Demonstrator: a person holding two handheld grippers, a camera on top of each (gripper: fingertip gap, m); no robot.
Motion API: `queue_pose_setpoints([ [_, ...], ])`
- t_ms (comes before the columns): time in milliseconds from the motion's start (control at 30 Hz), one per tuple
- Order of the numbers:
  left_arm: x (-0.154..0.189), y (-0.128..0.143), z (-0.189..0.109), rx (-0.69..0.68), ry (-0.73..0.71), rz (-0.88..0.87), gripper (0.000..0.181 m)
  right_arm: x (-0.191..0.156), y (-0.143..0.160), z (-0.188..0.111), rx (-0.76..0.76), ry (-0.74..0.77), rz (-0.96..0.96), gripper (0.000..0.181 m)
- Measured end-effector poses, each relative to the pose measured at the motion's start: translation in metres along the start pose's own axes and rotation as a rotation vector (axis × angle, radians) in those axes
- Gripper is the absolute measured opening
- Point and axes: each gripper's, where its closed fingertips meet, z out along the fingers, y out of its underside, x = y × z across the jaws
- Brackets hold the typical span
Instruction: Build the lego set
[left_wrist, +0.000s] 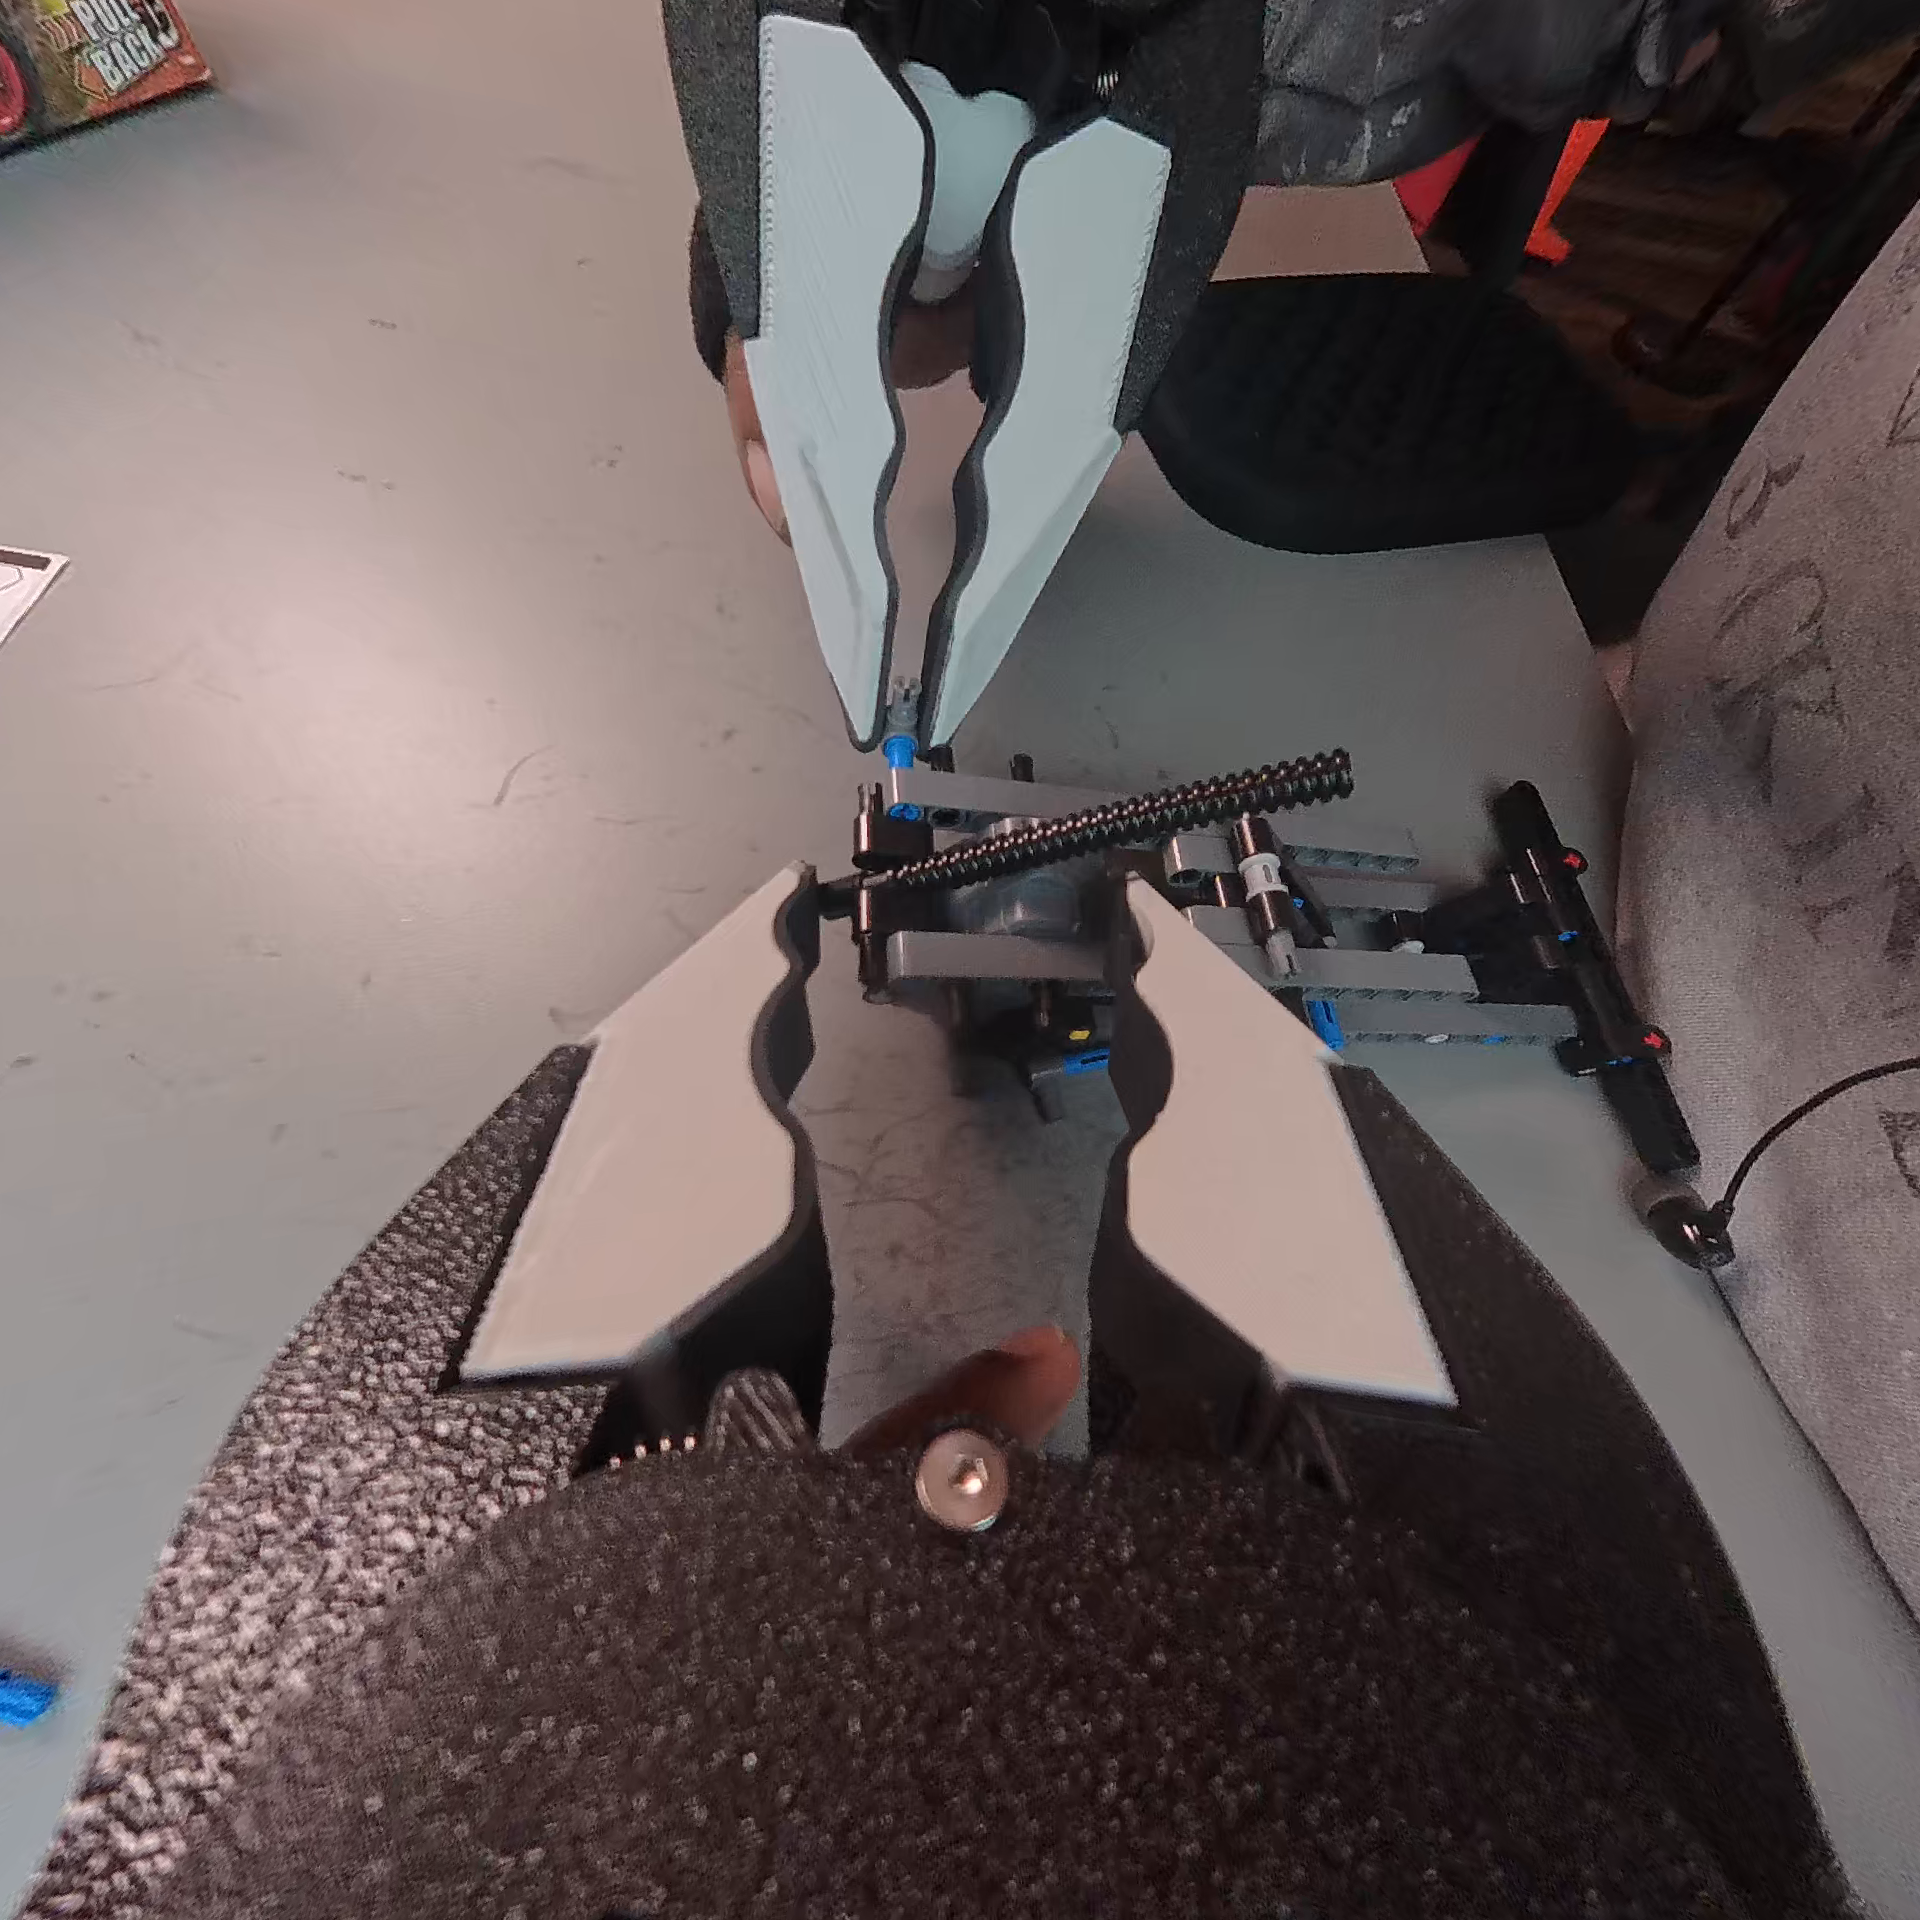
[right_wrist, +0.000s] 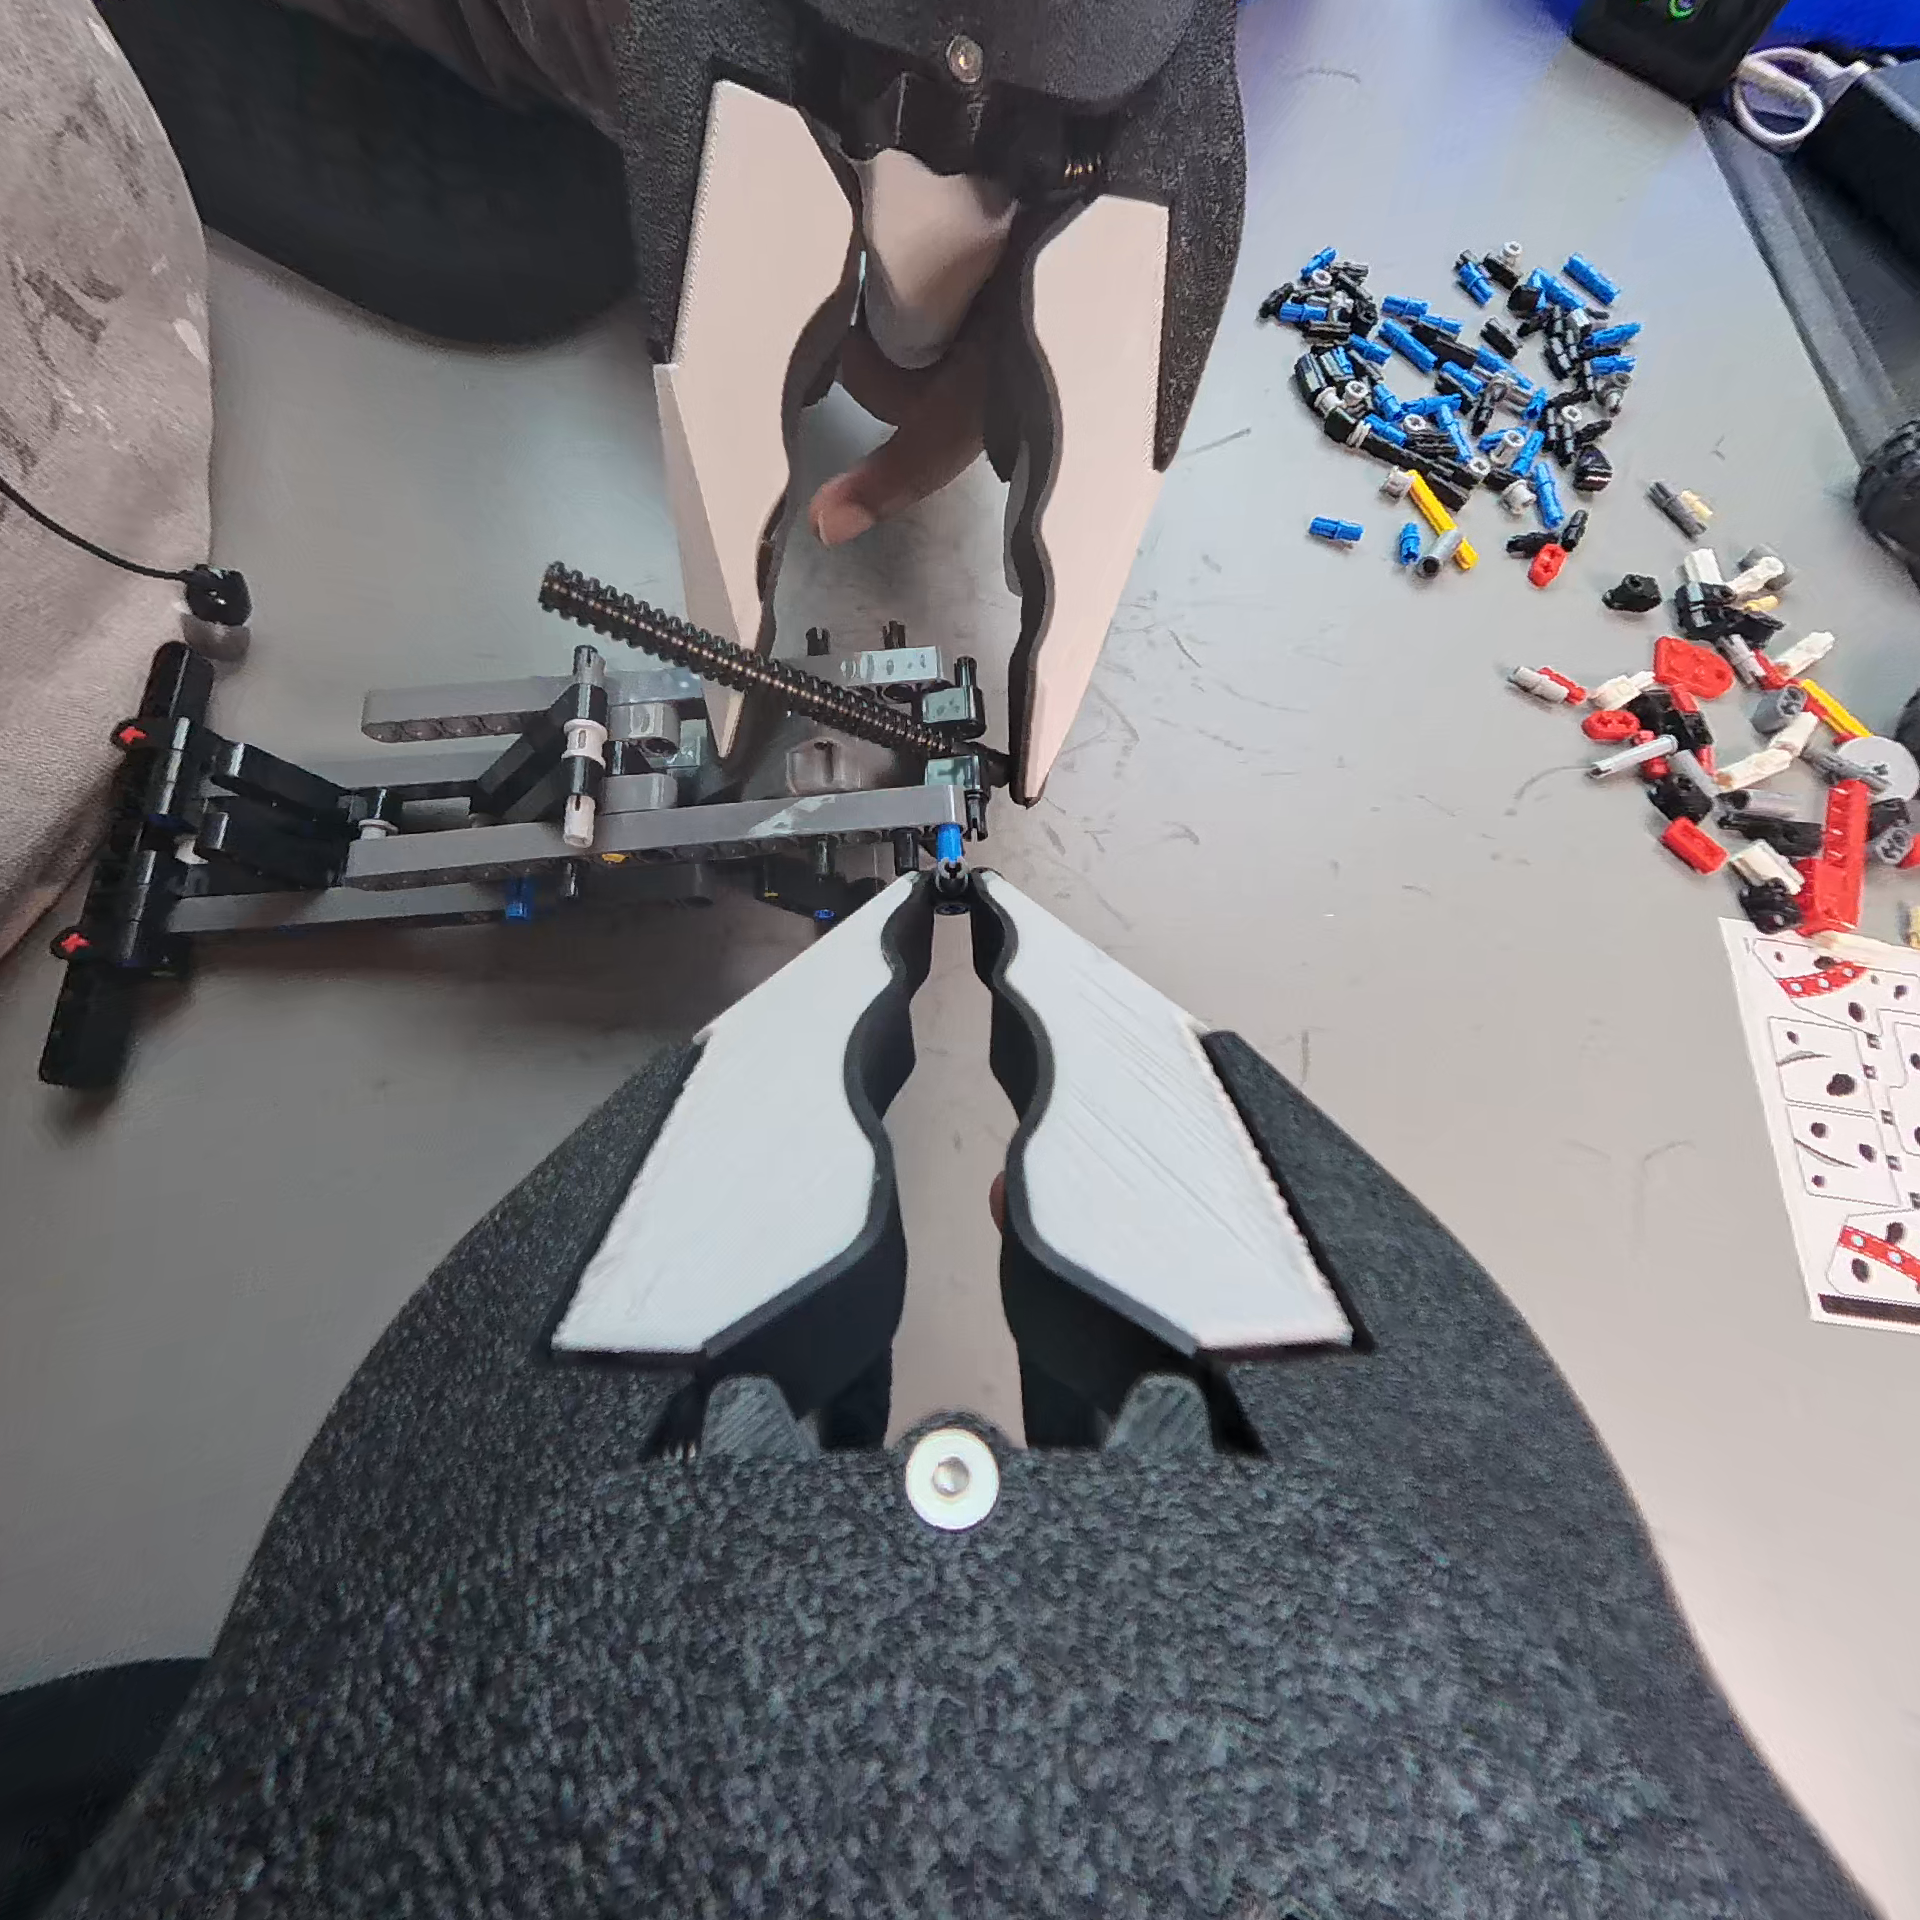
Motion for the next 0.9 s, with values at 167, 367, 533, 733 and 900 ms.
queue_pose_setpoints([
  [167, 0.0019, 0.0003, 0.0001, 0.010, 0.003, -0.002, 0.059, -0.0019, 0.0038, 0.0028, -0.024, -0.015, 0.005, 0.006],
  [367, 0.0021, 0.0007, -0.0002, 0.009, 0.006, -0.011, 0.058, -0.0019, 0.0014, 0.0012, -0.016, -0.018, 0.014, 0.006],
  [533, 0.0012, 0.0005, -0.0006, 0.011, -0.001, -0.011, 0.057, -0.0023, 0.0006, 0.0019, -0.011, -0.009, 0.020, 0.006],
  [733, 0.0009, -0.0005, -0.0003, 0.030, -0.007, -0.019, 0.055, -0.0025, 0.0017, 0.0030, -0.031, 0.002, 0.015, 0.006],
  [900, 0.0006, -0.0008, 0.0000, 0.039, -0.005, -0.024, 0.055, -0.0023, 0.0025, 0.0039, -0.064, 0.013, -0.011, 0.006],
])
